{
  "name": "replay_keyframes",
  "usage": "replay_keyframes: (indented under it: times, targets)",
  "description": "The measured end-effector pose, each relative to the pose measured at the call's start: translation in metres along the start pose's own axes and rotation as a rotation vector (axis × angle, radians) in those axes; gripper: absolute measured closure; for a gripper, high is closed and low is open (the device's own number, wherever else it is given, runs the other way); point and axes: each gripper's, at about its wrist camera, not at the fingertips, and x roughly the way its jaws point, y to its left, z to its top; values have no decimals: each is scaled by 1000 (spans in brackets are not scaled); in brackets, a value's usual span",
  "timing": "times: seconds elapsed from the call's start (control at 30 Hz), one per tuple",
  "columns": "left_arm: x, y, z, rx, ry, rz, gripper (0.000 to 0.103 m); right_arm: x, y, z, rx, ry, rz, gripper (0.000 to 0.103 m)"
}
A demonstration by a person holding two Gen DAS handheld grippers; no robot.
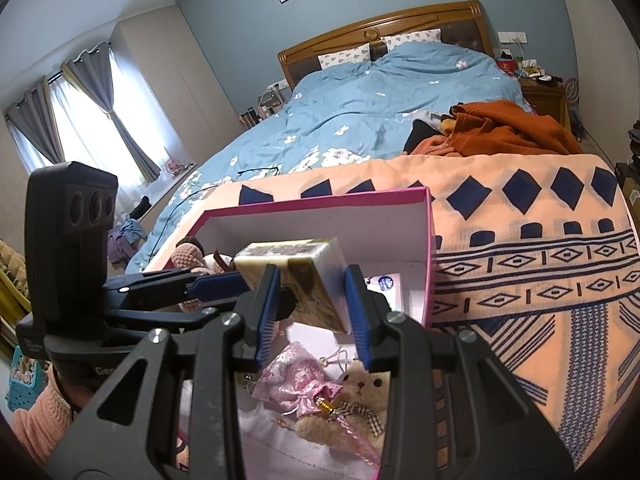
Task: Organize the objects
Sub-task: 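Lower the gold snack box into the magenta box with the right gripper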
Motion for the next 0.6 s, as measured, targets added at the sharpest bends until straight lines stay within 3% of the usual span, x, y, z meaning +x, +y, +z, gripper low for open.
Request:
replay_keyframes:
  times: [0.6]
  targets:
    - [7,6,8,-8,14,8,61,9,-6,9,19,24,8,67]
